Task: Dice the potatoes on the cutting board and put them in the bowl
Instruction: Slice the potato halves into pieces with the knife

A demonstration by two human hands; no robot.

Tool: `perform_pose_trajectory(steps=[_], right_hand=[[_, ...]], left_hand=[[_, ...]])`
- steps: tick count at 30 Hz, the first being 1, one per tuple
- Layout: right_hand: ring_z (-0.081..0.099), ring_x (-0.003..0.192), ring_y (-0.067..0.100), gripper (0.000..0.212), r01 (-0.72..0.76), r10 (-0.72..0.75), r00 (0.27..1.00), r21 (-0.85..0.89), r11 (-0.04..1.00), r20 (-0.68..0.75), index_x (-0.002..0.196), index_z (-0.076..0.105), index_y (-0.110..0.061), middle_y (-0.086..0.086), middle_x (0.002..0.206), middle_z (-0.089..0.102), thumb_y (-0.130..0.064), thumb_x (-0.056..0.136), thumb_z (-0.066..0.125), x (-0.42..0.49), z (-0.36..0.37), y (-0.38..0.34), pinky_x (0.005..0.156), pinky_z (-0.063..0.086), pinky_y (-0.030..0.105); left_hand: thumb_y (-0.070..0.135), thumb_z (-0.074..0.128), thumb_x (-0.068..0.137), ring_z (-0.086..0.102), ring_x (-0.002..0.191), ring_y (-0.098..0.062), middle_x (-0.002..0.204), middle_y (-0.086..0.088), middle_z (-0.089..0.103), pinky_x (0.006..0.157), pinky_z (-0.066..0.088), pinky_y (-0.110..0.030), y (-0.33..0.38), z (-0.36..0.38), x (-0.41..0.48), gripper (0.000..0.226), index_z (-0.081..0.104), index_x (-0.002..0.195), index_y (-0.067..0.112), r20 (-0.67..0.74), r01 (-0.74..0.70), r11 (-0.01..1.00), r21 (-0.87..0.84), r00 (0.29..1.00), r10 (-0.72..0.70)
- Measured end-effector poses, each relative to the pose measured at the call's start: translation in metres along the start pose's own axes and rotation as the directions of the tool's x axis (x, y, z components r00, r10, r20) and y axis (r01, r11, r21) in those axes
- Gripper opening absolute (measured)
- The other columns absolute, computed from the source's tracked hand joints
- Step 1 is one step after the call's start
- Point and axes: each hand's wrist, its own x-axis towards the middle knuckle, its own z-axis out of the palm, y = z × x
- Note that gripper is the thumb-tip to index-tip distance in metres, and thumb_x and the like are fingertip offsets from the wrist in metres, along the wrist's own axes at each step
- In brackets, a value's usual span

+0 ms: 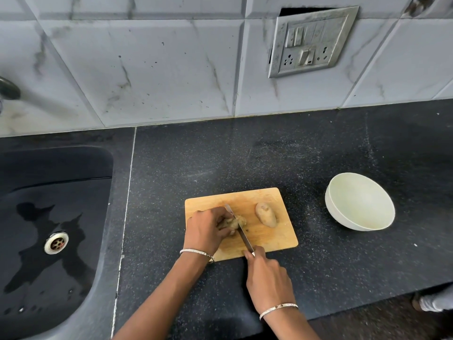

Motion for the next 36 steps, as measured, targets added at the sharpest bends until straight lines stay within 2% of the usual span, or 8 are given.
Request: perform_pose_trajectory(steps=[4,7,9,11,13,20,27,36], right_hand=[[0.066,0.095,0.031,0.04,-0.002,0.002,1.0,0.005,1.0,-0.01,0.118,0.045,-0.021,0.006,0.099,0.069,-0.048,0.102,0.02,-0.001,0.0,0.0,0.067,0.049,0.039],[0.066,0.097,0.031,0.039,-0.012,0.012,1.0,-0.003,1.0,0.002,0.119,0.044,-0.021,0.006,0.101,0.069,-0.048,0.102,0.021,0.001,-0.001,-0.001,0.069,0.049,0.039],[0.066,0.097,0.031,0.039,-0.017,0.017,1.0,-0.008,1.0,0.007,0.119,0.044,-0.022,0.007,0.102,0.069,-0.048,0.102,0.021,0.001,-0.001,-0.002,0.07,0.05,0.039],[0.065,0.099,0.032,0.039,-0.023,0.023,1.0,-0.01,1.0,0.016,0.12,0.044,-0.022,0.007,0.104,0.069,-0.047,0.102,0.021,0.001,-0.002,-0.003,0.071,0.05,0.039],[0.065,0.101,0.033,0.038,-0.029,0.029,0.999,-0.011,1.0,0.024,0.122,0.043,-0.022,0.007,0.105,0.068,-0.047,0.103,0.021,0.001,-0.002,-0.003,0.072,0.049,0.039],[0.064,0.104,0.032,0.04,-0.041,0.042,0.998,-0.019,0.999,0.052,0.127,0.041,-0.024,0.006,0.108,0.067,-0.048,0.103,0.02,0.001,-0.005,-0.003,0.071,0.046,0.038],[0.064,0.104,0.032,0.04,-0.055,0.055,0.997,-0.007,0.998,0.057,0.126,0.041,-0.025,0.006,0.107,0.067,-0.049,0.102,0.02,0.0,-0.006,-0.004,0.072,0.047,0.039],[0.063,0.105,0.032,0.04,-0.068,0.068,0.995,0.004,0.998,0.076,0.127,0.04,-0.026,0.005,0.109,0.066,-0.05,0.102,0.019,-0.002,-0.006,-0.004,0.072,0.048,0.038]], left_hand=[[0.034,0.077,0.075,0.064,0.09,-0.011,0.103,0.014,0.066,0.077,0.052,-0.03,0.002,0.002,-0.002,0.035,0.06,0.106,0.037,0.016,-0.096,0.993,0.065,0.995,0.095],[0.023,0.071,0.082,0.056,0.099,-0.014,0.126,0.011,0.042,0.082,0.047,-0.026,0.005,0.004,-0.004,0.043,0.051,0.116,0.04,0.057,-0.211,0.961,0.179,0.977,0.204],[0.024,0.069,0.084,0.051,0.106,-0.015,0.131,0.01,0.033,0.089,0.044,-0.027,0.006,0.005,-0.003,0.039,0.052,0.114,0.041,0.098,-0.26,0.948,0.183,0.964,0.246],[0.033,0.067,0.084,0.049,0.106,-0.015,0.125,0.01,0.038,0.086,0.042,-0.026,0.009,0.006,-0.002,0.027,0.058,0.108,0.04,0.084,-0.238,0.965,0.109,0.97,0.229],[0.041,0.067,0.082,0.05,0.099,-0.014,0.112,0.011,0.045,0.077,0.037,-0.025,0.014,0.008,0.0,0.021,0.062,0.102,0.037,0.003,-0.145,0.988,0.044,0.989,0.145],[0.039,0.067,0.078,0.055,0.089,-0.02,0.102,0.006,0.05,0.067,0.039,-0.027,0.027,0.02,0.008,0.02,0.066,0.095,0.03,-0.071,0.017,0.994,0.112,0.997,-0.009],[0.036,0.069,0.074,0.057,0.09,-0.019,0.098,0.006,0.058,0.066,0.037,-0.025,0.028,0.022,0.013,0.018,0.068,0.091,0.029,-0.079,0.04,0.994,0.106,0.996,-0.032],[0.037,0.072,0.074,0.057,0.084,-0.017,0.092,0.008,0.058,0.063,0.037,-0.025,0.027,0.023,0.013,0.015,0.069,0.088,0.031,-0.108,0.042,0.996,0.083,0.994,-0.033]])
